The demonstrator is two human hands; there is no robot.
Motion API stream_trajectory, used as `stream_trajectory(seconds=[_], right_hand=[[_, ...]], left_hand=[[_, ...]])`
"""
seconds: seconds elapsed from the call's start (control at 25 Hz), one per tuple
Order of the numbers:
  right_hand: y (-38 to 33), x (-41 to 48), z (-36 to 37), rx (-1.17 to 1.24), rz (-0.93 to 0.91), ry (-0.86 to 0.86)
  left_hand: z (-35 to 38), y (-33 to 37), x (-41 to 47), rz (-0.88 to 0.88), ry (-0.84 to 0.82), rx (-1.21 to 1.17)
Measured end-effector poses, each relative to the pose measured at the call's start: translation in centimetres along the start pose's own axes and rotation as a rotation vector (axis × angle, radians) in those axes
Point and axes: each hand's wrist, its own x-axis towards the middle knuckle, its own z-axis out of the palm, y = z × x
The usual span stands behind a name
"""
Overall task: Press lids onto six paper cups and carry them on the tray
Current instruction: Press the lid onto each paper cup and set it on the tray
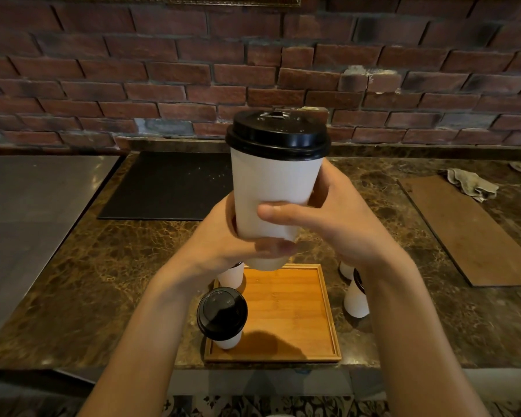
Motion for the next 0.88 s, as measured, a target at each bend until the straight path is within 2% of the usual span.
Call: stream_trajectory(seconds=[0.32,0.88], right_hand=[[0.1,-0.2,-0.9,0.100,0.067,-0.156],[-0.8,0.1,0.5,-0.037,0.049,0.041]], left_hand=[[-0.3,0.2,-0.2,-0.046,-0.122,0.003],[0.6,0.1,0.1,0.006,0.147,0.070]])
